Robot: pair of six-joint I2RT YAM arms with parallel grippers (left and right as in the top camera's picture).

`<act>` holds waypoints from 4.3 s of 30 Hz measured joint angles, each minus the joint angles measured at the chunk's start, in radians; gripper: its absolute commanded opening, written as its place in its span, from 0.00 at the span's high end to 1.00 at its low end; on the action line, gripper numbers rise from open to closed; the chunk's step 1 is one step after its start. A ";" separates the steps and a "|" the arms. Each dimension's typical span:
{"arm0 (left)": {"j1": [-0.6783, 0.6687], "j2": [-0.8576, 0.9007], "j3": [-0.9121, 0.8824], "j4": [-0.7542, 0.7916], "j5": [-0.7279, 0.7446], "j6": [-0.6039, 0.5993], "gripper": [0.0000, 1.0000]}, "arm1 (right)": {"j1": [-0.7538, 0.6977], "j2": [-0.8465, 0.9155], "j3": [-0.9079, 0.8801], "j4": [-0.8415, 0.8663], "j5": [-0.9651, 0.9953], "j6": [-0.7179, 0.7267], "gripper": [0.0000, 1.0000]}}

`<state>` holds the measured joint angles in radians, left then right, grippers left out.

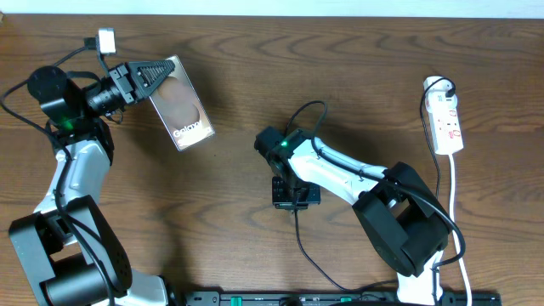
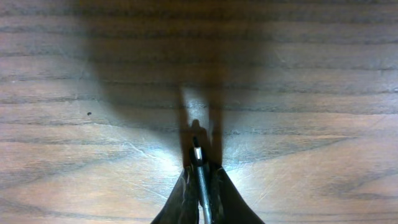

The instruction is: Plug charger to phone and switch on socket

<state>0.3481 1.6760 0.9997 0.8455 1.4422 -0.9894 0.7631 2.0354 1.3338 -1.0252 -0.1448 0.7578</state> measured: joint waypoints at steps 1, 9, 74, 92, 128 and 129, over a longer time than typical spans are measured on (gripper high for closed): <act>0.000 0.000 0.000 0.000 0.000 0.000 0.93 | 0.000 0.000 0.000 0.000 0.000 0.000 0.98; 0.000 0.000 0.000 0.000 0.000 0.000 0.93 | 0.000 -0.001 0.000 0.000 0.000 -0.001 0.99; 0.000 0.000 0.000 0.000 0.053 0.022 0.92 | -0.079 0.004 -0.016 0.933 -1.147 -0.583 0.99; 0.000 0.000 0.000 0.000 0.072 0.018 0.93 | -0.079 0.004 -0.016 1.252 -1.168 -0.503 0.99; 0.000 0.000 0.000 0.000 0.078 0.014 0.93 | -0.092 0.109 -0.018 1.560 -1.341 -0.356 0.99; 0.000 0.000 0.000 0.000 0.078 0.014 0.93 | -0.092 0.109 -0.019 1.592 -1.332 -0.342 0.99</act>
<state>0.3481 1.6760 1.0000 0.8459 1.5204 -0.9756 0.6716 2.1448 1.3151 0.5667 -1.4773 0.4160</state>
